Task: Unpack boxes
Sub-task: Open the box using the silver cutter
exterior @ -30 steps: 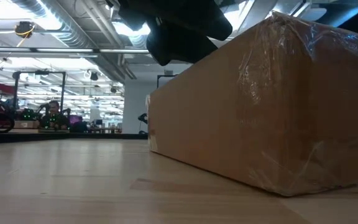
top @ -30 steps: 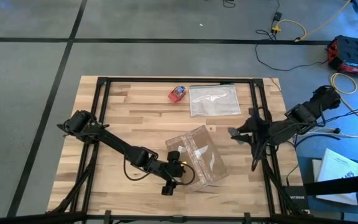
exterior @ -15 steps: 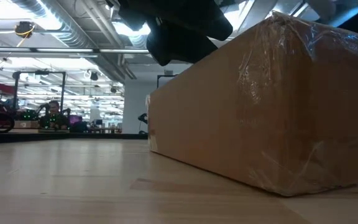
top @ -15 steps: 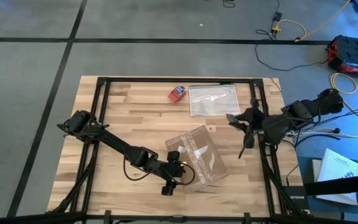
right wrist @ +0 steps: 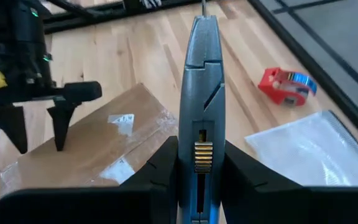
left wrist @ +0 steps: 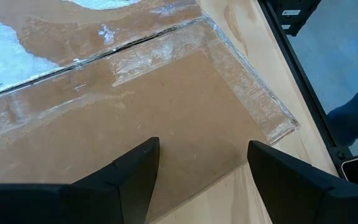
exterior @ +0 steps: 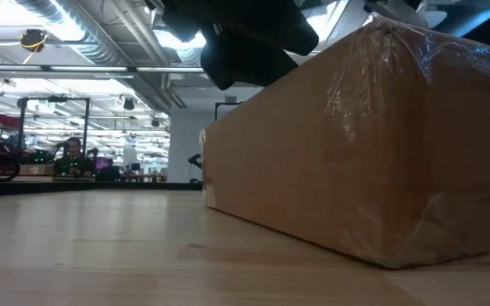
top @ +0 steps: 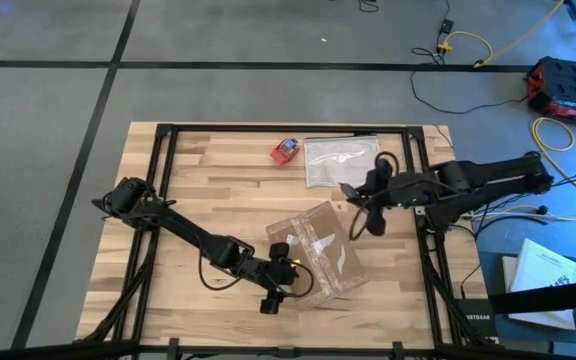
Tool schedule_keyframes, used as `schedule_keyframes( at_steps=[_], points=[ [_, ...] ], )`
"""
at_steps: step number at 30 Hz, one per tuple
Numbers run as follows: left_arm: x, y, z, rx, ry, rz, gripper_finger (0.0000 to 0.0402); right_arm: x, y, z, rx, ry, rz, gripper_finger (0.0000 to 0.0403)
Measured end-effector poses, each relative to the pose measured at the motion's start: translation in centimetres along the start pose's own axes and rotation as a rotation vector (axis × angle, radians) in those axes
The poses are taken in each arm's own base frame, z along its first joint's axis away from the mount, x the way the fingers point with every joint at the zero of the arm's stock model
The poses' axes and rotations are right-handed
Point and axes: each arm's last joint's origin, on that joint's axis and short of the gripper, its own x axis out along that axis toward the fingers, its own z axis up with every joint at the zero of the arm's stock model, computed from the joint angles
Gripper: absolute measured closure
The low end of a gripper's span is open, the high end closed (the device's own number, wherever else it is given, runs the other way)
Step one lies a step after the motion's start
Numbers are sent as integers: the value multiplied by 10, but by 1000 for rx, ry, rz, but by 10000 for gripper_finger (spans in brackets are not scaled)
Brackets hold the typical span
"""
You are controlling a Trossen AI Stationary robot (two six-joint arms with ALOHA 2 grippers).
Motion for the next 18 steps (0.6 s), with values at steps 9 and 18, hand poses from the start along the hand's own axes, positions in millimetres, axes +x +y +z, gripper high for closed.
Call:
schedule_keyframes(
  at_steps=[9, 18],
  points=[
    [1, 5, 1, -9, -2, 5, 168, 20, 5, -1, 146, 48, -63, 342],
    [2, 4, 4, -31, -37, 0, 168, 33, -8, -7, 304, 121, -222, 342]
  ],
)
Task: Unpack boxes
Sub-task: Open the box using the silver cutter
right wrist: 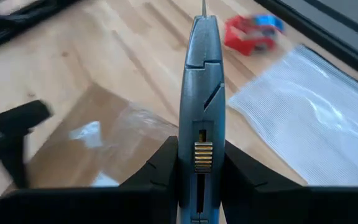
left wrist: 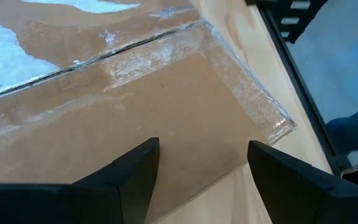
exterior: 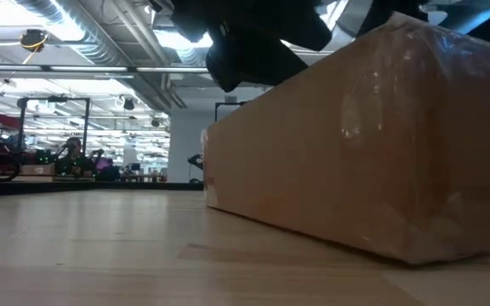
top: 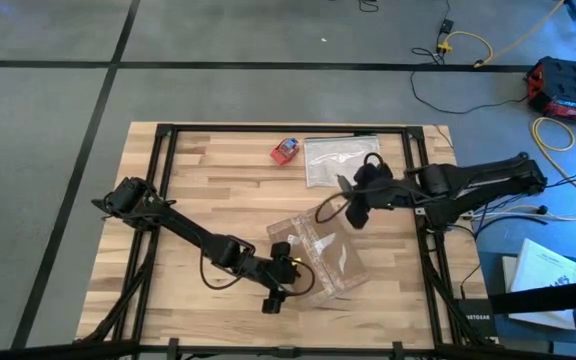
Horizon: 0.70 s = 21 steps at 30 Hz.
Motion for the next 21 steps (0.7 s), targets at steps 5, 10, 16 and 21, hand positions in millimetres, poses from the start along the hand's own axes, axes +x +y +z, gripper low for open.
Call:
schedule_keyframes(
  at_steps=[5, 10, 16, 21],
  points=[
    [-1, 2, 3, -3, -17, -1, 168, 10, -17, 2, 57, 46, -92, 342],
    [-11, 1, 14, -39, -61, -12, 168, 37, -34, -16, 87, 161, -114, 342],
    [-31, 6, 42, -64, -160, 27, 168, 82, -58, -38, 152, 204, -24, 342],
    [-44, 21, 62, -216, -239, 88, 168, 98, -89, -33, 240, 196, -42, 342]
  ],
)
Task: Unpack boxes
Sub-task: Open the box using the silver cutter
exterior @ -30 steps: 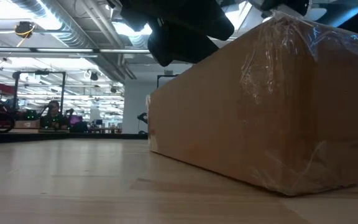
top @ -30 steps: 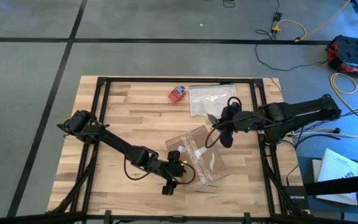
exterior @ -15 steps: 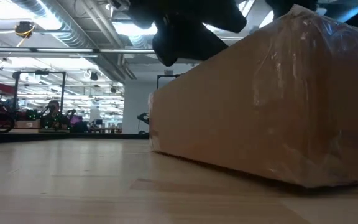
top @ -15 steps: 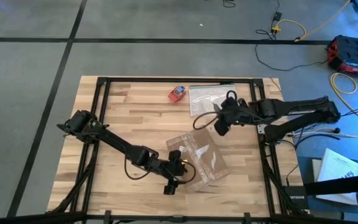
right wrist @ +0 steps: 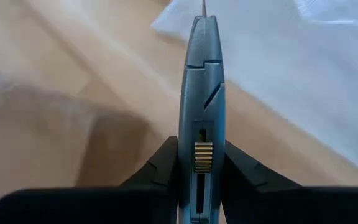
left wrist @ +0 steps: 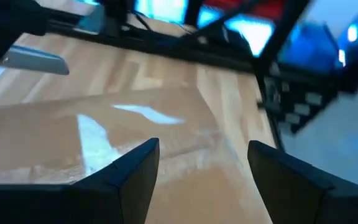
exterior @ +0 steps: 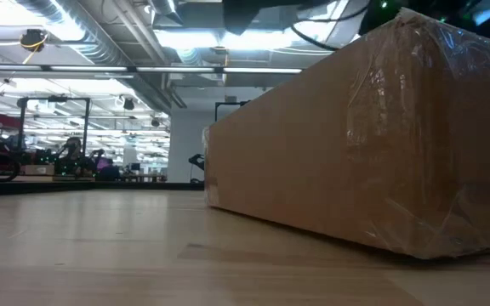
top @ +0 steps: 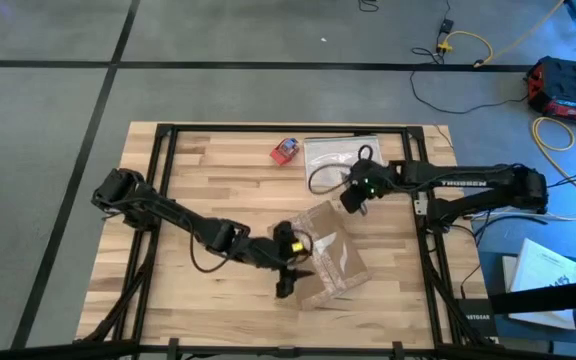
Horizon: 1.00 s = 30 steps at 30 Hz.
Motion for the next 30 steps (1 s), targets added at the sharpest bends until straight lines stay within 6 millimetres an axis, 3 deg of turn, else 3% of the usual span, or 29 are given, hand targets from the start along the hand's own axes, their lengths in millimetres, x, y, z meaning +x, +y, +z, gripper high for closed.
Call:
schedule_keyframes(
  at_steps=[11, 17, 24, 30],
  points=[
    [5, 32, 25, -249, -61, 71, 168, 18, -77, 38, 270, 77, 49, 342],
    [7, 45, 29, -253, -72, 99, 168, 32, -100, 49, 343, 80, 112, 342],
    [8, 50, 31, -257, -76, 112, 168, 20, -100, 39, 304, 126, 134, 342],
    [8, 50, 31, -226, -70, 114, 168, 10, -104, -2, 477, 85, 240, 342]
  ],
)
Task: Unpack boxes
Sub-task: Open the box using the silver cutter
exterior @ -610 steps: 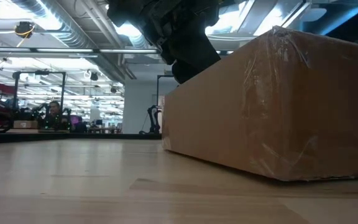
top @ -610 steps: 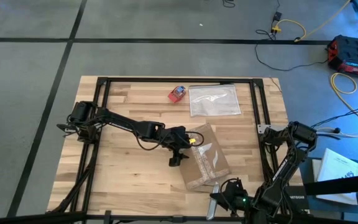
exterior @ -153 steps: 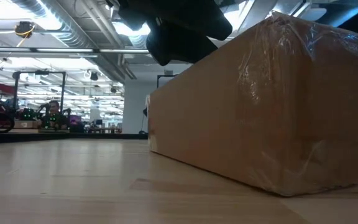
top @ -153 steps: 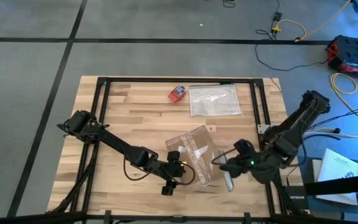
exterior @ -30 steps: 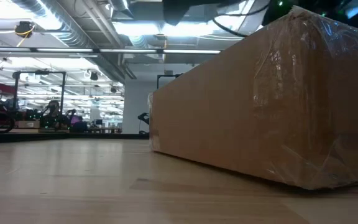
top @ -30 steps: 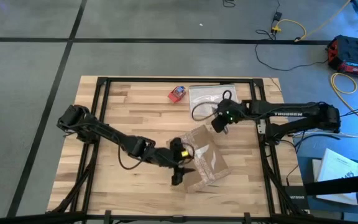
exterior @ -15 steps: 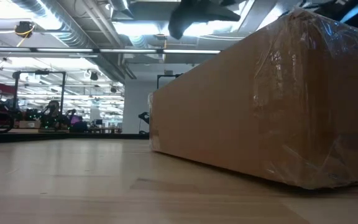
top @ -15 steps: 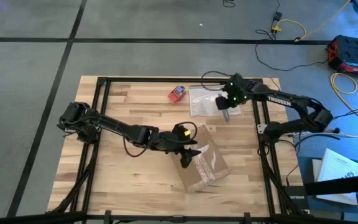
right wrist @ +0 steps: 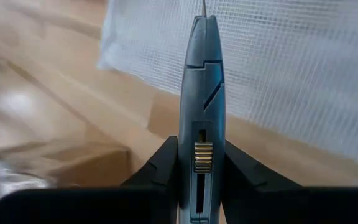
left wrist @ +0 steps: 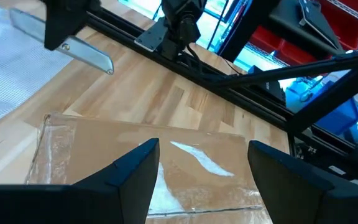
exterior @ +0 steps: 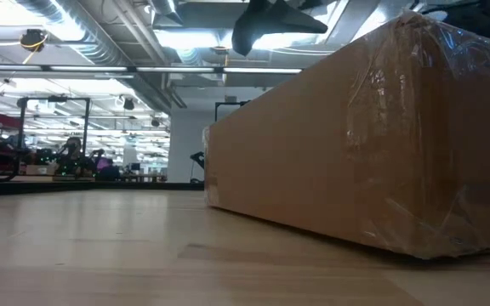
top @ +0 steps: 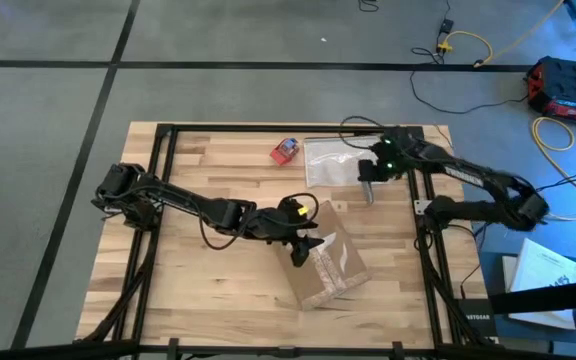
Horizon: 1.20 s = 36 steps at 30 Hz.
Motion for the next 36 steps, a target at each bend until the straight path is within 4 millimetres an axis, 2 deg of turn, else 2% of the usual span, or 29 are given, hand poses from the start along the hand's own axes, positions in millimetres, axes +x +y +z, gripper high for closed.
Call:
schedule_keyframes(
  at_steps=[3, 6, 9, 15, 23, 36],
  points=[
    [0, 0, 0, 6, 4, 2, 168, -3, -12, -19, 70, -29, 43, 342],
    [0, 0, 0, 7, 4, 3, 168, -9, -14, -34, 68, -33, 73, 342],
    [0, 0, 0, 20, 4, 3, 168, -13, -22, -52, 102, 11, 19, 342],
    [1, 4, 2, 23, -1, 11, 168, -15, -35, -75, 159, 67, -40, 342],
    [2, 6, 3, 22, -3, 16, 168, -15, -45, -85, 197, 94, -116, 342],
    [3, 9, 5, 39, -7, 24, 168, -12, -52, -81, 204, 9, -302, 342]
  ],
)
